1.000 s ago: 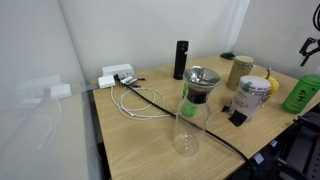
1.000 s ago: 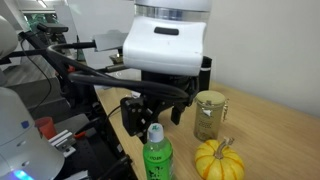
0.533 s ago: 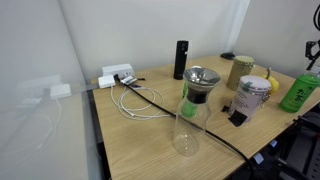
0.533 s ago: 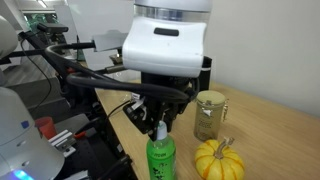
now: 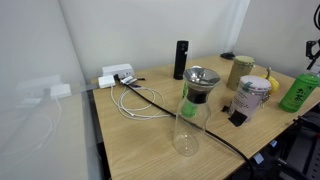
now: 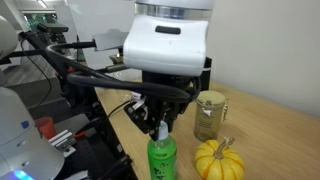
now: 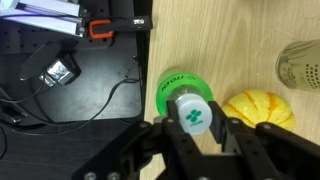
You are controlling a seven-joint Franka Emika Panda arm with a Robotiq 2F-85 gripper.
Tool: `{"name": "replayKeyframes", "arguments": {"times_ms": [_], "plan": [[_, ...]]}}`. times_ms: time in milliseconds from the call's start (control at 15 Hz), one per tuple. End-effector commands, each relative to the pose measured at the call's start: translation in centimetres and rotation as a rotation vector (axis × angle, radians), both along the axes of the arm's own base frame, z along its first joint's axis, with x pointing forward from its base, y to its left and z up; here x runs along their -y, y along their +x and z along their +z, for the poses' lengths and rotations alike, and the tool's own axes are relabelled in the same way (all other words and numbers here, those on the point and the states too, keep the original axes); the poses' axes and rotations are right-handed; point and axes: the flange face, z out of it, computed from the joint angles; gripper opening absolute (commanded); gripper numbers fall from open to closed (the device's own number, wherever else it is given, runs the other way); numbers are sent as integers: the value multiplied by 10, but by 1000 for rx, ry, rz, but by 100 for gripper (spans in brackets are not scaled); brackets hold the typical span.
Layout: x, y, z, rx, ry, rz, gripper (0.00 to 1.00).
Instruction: Move the green bottle to the left
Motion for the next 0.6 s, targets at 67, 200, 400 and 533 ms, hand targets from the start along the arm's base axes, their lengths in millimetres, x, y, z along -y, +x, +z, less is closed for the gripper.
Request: {"name": "replayKeyframes", "arguments": {"times_ms": [67, 200, 400, 533], "plan": [[4, 1, 13, 26, 5, -3, 10], [4, 4, 29, 59, 0, -6, 10], [3, 12, 59, 129, -28, -4, 10], [-4, 21, 79, 187, -42, 11, 10]]}}
